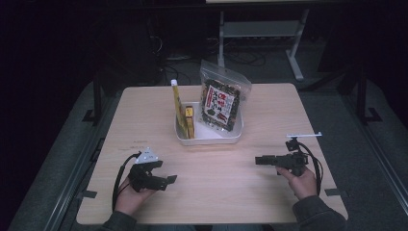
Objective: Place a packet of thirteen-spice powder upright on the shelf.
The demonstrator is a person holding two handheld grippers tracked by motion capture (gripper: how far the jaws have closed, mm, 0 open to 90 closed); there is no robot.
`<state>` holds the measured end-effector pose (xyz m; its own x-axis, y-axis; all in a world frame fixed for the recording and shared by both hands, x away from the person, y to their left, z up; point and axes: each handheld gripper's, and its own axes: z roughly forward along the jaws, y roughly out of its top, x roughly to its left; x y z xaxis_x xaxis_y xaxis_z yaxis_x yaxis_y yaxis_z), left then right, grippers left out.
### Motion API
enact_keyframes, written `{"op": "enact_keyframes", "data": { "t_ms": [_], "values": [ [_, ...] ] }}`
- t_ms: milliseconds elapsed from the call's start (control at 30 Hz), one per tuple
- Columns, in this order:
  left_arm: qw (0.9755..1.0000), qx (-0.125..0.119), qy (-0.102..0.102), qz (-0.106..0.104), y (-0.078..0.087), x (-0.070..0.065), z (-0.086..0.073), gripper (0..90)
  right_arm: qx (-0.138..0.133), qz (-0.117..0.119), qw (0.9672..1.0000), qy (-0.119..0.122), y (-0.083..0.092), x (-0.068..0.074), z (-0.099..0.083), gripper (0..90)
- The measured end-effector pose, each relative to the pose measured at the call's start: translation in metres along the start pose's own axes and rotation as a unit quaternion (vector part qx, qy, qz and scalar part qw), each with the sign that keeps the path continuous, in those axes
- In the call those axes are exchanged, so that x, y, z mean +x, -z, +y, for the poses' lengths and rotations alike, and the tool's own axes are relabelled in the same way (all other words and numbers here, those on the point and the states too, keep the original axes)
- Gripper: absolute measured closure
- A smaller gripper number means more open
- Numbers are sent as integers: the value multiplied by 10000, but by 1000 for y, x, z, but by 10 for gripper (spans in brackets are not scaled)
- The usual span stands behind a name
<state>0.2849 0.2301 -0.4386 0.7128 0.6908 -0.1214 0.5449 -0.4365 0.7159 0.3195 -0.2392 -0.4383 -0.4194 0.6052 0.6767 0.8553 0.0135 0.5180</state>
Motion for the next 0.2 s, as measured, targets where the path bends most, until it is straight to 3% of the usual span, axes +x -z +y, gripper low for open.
{"op": "enact_keyframes", "data": {
  "t_ms": [200],
  "values": [
    [10000, 8, -33, -41, -1, -1, 1, 175, 17, 3, 10000, 83, 1, -2, -14, 377]
  ]
}}
